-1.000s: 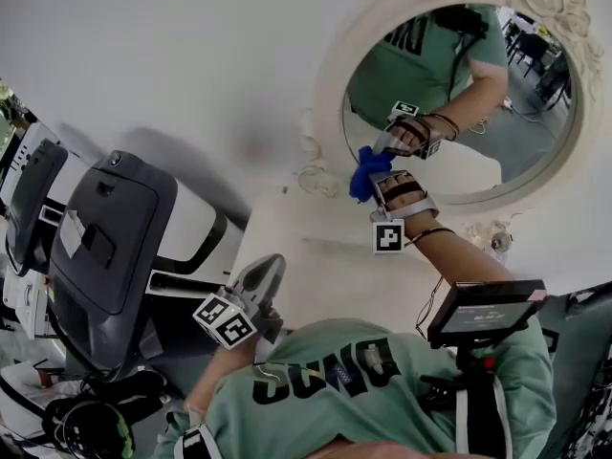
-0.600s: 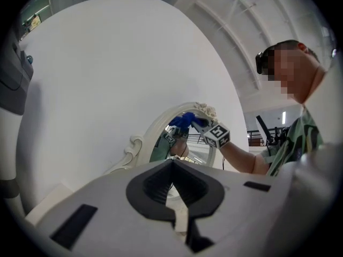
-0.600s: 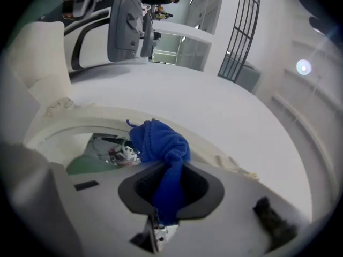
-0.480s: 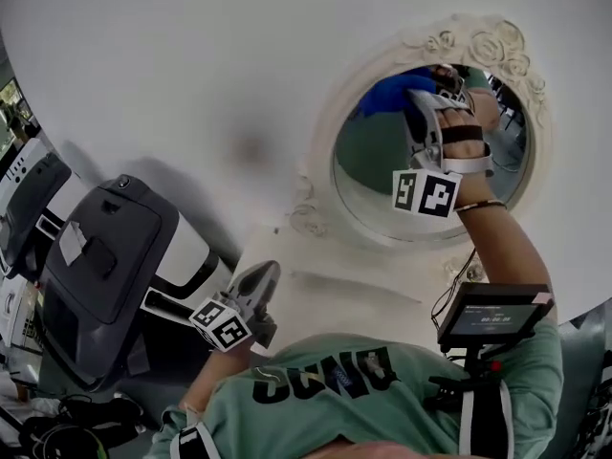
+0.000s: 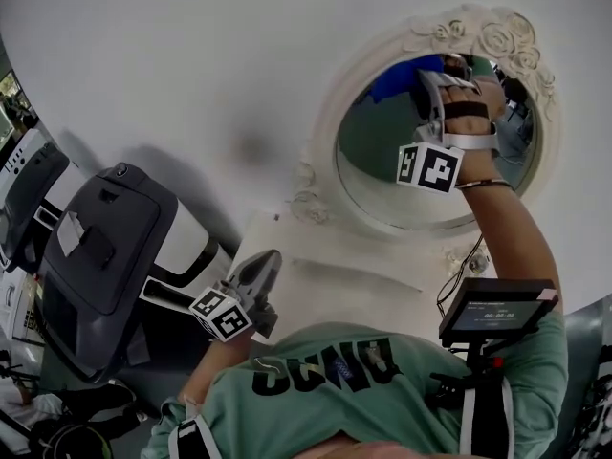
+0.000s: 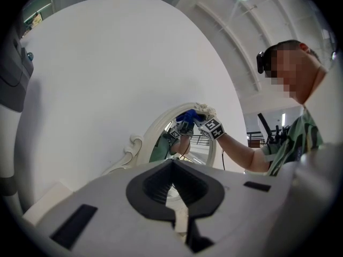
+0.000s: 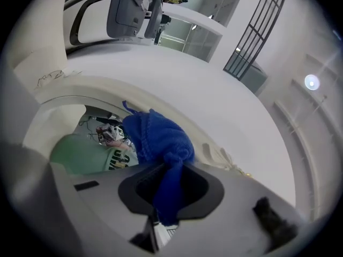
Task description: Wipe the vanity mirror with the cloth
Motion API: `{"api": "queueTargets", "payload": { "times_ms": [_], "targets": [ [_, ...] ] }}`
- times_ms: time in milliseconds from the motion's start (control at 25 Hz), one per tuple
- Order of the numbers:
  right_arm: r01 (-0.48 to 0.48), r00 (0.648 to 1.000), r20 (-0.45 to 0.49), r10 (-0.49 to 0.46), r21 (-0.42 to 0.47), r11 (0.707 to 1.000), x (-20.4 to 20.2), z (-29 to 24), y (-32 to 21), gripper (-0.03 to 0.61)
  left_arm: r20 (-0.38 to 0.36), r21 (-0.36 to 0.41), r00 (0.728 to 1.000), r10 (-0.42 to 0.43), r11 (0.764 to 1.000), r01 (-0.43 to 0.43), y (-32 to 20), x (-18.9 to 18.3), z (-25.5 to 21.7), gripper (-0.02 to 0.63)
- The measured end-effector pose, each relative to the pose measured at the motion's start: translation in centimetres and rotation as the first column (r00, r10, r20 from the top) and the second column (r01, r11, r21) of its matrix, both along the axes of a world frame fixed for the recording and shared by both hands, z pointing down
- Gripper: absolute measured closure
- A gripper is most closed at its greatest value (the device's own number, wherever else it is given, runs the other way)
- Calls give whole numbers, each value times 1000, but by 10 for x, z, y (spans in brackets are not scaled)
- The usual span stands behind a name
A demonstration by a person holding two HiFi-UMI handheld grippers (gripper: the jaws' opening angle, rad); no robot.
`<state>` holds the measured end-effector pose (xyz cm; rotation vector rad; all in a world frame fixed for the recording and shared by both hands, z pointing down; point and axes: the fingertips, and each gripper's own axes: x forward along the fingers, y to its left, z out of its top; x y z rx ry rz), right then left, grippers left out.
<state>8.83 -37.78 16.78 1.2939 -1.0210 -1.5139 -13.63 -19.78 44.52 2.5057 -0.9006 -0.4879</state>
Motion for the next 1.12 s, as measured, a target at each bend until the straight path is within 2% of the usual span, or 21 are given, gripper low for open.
{"api": "queueTargets", "payload": {
  "times_ms": [160,360,440,600,680,840,920,1040,1120],
  "targets": [
    [11,1000,-26,-13,-67,998,-7,58,-4,520,11,-30,1000,13,999,-13,3,6,6,604],
    [22,996,-76,-40,-221,975,-13,189,-8,520,30,-90,999,11,996,-8,4,7,24,604],
    [18,994,-93,-51,-325,946,-14,259,-7,520,38,-117,999,9,993,-5,4,5,33,604],
    [-10,988,-137,-74,-530,848,-11,399,4,520,68,-192,998,14,981,-1,13,-3,54,604],
    [-18,989,-126,-71,-596,803,-9,442,9,520,79,-218,997,9,976,9,17,-8,62,604],
    [-4,994,-91,-59,-577,817,-7,445,4,520,84,-242,996,5,970,16,17,-11,73,604],
    [23,996,-51,-66,-591,806,-14,447,7,520,78,-249,997,9,968,11,21,-11,75,604],
    [64,996,-4,-86,-633,772,-23,448,12,520,66,-227,998,22,974,-6,24,-5,66,604],
    [78,994,-10,-107,-618,783,-22,424,14,520,55,-182,998,27,983,-16,19,0,54,604]
  ]
}}
